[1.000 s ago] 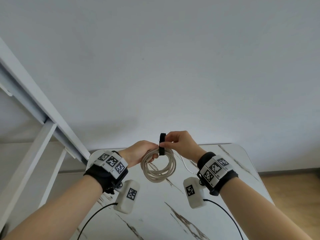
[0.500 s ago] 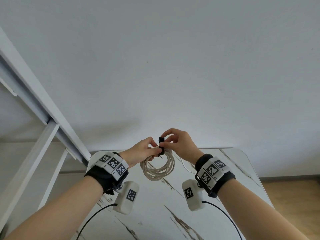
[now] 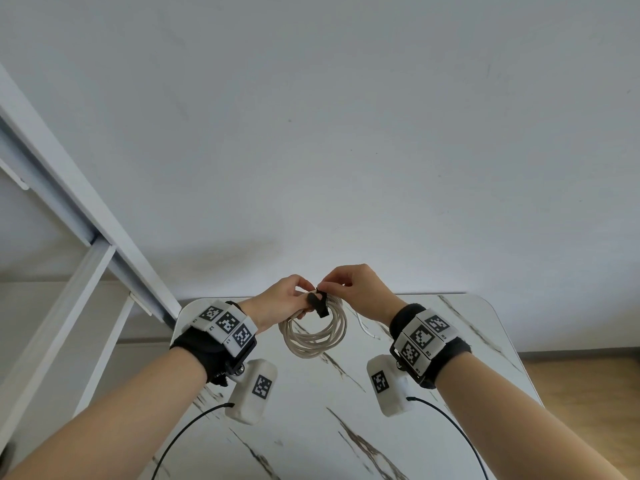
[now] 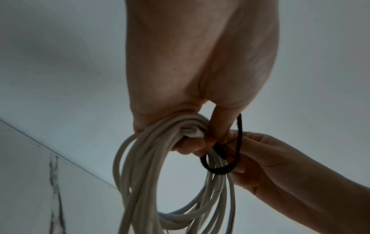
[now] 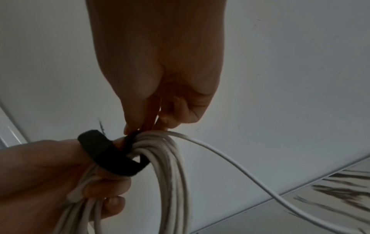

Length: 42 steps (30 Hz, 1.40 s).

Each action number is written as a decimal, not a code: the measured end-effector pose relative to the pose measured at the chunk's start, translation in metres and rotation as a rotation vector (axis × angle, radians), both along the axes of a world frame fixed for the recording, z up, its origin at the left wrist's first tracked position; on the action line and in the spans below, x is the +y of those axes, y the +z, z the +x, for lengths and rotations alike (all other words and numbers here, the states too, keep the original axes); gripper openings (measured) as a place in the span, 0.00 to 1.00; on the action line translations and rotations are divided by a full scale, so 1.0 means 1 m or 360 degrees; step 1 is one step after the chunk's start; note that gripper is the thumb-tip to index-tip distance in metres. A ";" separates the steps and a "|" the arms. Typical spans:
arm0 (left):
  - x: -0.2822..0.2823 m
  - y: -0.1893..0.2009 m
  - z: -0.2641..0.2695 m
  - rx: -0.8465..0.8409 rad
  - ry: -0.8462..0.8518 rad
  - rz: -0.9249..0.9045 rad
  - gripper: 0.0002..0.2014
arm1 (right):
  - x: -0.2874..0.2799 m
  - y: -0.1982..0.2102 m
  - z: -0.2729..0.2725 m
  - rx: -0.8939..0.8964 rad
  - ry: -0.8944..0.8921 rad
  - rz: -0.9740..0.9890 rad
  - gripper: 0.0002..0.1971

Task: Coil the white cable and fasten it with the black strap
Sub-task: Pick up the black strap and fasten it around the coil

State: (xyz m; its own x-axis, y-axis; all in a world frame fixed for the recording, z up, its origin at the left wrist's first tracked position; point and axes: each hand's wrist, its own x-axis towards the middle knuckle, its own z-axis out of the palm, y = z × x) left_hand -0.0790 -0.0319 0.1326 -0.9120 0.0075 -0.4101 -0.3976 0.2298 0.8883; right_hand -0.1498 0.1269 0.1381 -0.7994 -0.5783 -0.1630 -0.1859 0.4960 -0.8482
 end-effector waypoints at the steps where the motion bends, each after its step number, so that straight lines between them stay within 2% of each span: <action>1: 0.000 0.000 0.000 0.0017 -0.0005 0.0011 0.08 | 0.000 0.000 0.000 0.0005 0.0001 0.0008 0.07; 4: -0.001 0.001 0.000 0.0089 -0.0118 -0.0012 0.11 | 0.000 0.000 -0.001 0.0029 0.0029 0.0064 0.06; 9: -0.002 -0.001 0.000 0.0079 -0.0149 -0.0120 0.13 | 0.002 0.003 -0.001 0.0065 0.0074 0.0092 0.07; 13: -0.004 -0.005 -0.001 0.0056 -0.0116 -0.0119 0.13 | 0.005 0.006 0.001 0.0048 0.0121 0.0137 0.08; 15: -0.005 -0.007 -0.002 0.0040 -0.0107 -0.0108 0.16 | 0.006 0.011 0.003 0.0018 0.0113 0.0068 0.09; 18: -0.007 -0.007 -0.003 0.0028 -0.0097 -0.0099 0.15 | 0.007 0.019 0.006 -0.0040 0.0137 -0.0037 0.09; 25: -0.005 -0.008 -0.005 0.0009 -0.0076 -0.0084 0.13 | 0.001 0.013 0.009 0.0084 0.0275 0.0035 0.09; 30: -0.010 -0.011 -0.006 -0.0003 -0.0054 -0.0065 0.17 | 0.002 0.013 0.010 0.0041 0.0280 0.0016 0.08; 35: -0.013 -0.009 -0.009 -0.0002 0.0082 0.0084 0.13 | 0.006 0.011 0.013 0.0033 0.0313 0.0050 0.09; 37: -0.011 -0.009 -0.009 0.0052 0.0127 0.0020 0.11 | 0.006 0.011 0.015 0.0044 0.0321 0.0051 0.09; 39: -0.008 -0.012 -0.008 0.0074 0.0210 -0.0008 0.04 | 0.005 0.012 0.016 0.0060 0.0341 0.0053 0.07; 42: -0.005 -0.017 -0.006 0.0115 0.0255 -0.0136 0.04 | 0.002 0.015 0.017 0.0108 0.0350 0.0045 0.02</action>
